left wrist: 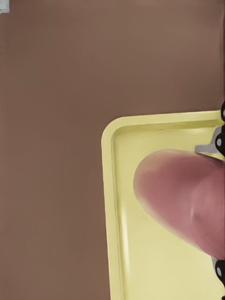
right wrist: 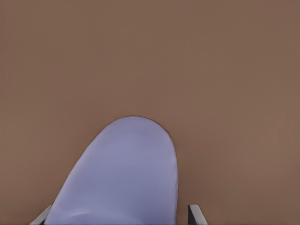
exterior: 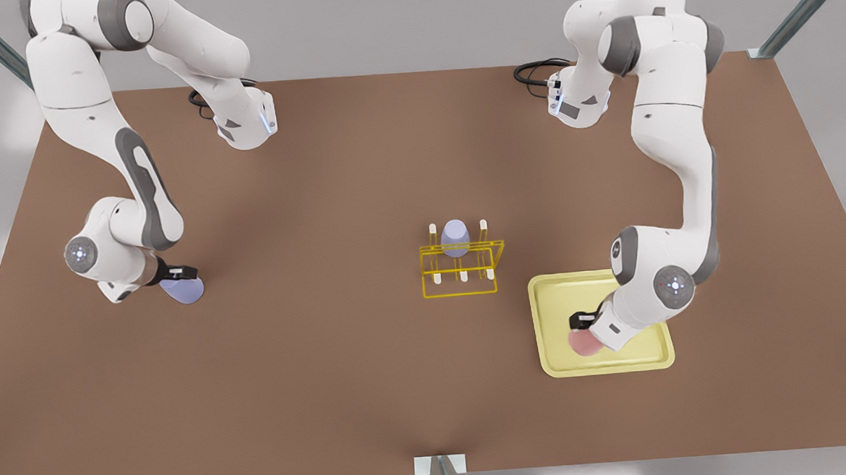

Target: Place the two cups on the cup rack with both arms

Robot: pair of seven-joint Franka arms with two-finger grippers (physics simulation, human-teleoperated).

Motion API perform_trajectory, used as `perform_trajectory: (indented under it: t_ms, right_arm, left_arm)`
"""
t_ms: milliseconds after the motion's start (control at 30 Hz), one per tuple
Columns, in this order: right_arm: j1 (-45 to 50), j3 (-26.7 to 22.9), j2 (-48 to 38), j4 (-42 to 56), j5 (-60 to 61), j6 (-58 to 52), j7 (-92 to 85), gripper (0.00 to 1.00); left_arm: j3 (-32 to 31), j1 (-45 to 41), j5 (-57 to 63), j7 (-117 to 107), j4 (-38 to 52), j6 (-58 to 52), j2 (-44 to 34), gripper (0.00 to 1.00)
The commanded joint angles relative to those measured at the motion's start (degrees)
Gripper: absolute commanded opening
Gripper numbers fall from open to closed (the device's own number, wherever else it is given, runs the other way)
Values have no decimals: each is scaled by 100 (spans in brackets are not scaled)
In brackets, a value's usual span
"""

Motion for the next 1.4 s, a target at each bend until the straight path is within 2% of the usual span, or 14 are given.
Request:
perform_trajectory:
  t_ms: [0,67,233,433,833,867,900,1067,1133,1200,1233,1267,1300,1367]
  right_arm:
    - [0,0,25,3,1,124,-45,100]
    - [0,0,130,3,1,168,-45,100]
    - [0,0,148,3,1,186,-53,100]
    - [18,9,148,11,1,151,-53,84]
    - [26,62,95,187,45,98,-62,83]
    - [35,79,69,187,45,89,-62,83]
    - [44,88,16,196,45,89,-71,83]
    - [53,729,-212,231,423,89,-89,83]
    - [62,1221,-265,425,573,89,-89,83]
    - [62,1538,-274,530,739,89,-97,83]
    - [62,1740,-265,653,792,89,-71,82]
    - [62,1933,-265,732,871,89,-27,82]
    - [167,2030,-239,890,933,89,-27,82]
    - [510,2048,-177,1136,1144,98,-27,82]
  left_arm:
    - [-35,-54,-27,-1138,185,-808,-11,79]
    - [-201,-98,-10,-1516,607,-1362,-2,79]
    - [-544,-616,-10,-3010,827,-1406,6,79]
    - [-641,-810,17,-3134,810,-2277,-222,79]
    - [-729,-1240,-1,-3512,827,-2312,-170,81]
    - [-720,-1214,-1,-3494,827,-2198,-161,100]
    - [-720,-1205,-10,-3494,819,-2180,-161,100]
    - [-676,-995,34,-3450,889,-2442,-187,100]
    - [-685,429,376,-1658,2084,-4007,-257,100]
    - [-676,896,895,38,2084,-4307,-661,100]
    - [-676,834,1220,442,1953,-4465,-1003,100]
    - [-292,510,1238,1084,637,-3843,-1995,100]
    - [414,-273,1124,1138,282,-3936,-2253,100]
    - [422,-212,1001,1129,414,-4254,-2261,100]
